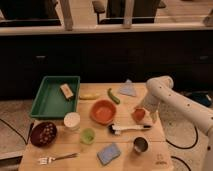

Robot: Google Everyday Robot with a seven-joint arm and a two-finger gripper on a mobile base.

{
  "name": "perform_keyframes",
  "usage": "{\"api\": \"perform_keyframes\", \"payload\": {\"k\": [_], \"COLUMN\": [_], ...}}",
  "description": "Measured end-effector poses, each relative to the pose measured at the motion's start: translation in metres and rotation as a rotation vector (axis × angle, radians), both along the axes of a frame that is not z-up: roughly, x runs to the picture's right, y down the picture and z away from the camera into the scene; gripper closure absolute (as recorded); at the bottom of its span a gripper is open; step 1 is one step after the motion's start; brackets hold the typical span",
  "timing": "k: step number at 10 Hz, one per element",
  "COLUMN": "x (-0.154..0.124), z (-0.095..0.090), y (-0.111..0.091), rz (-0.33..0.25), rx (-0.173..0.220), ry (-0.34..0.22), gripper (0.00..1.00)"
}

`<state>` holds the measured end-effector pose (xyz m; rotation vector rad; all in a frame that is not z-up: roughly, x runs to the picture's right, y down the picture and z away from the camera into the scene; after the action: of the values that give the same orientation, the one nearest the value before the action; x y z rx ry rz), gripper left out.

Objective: Place apple in plastic cup

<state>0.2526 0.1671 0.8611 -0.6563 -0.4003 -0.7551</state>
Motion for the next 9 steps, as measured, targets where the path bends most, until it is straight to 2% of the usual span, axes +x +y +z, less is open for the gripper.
{"api": "perform_keyframes", "payload": {"k": [2, 5, 6, 8, 9], "x": [0.0006, 0.0006, 0.0001, 0.0002, 0.0004], "z": [-0.0004, -0.0005, -0.0006, -0.0008, -0.0007], "y": [0.0007, 0.0019, 0.0026, 0.0028, 0.0031], "rz": [-0.003, -0.003, -0.002, 0.000, 0.003], "rx": [-0.001, -0.002, -0.003, -0.001, 0.000], "ry": [-0.003, 0.001, 0.003, 0.006, 0.007], "gripper": [0.23, 0.49, 0.63, 0.80, 0.93]}}
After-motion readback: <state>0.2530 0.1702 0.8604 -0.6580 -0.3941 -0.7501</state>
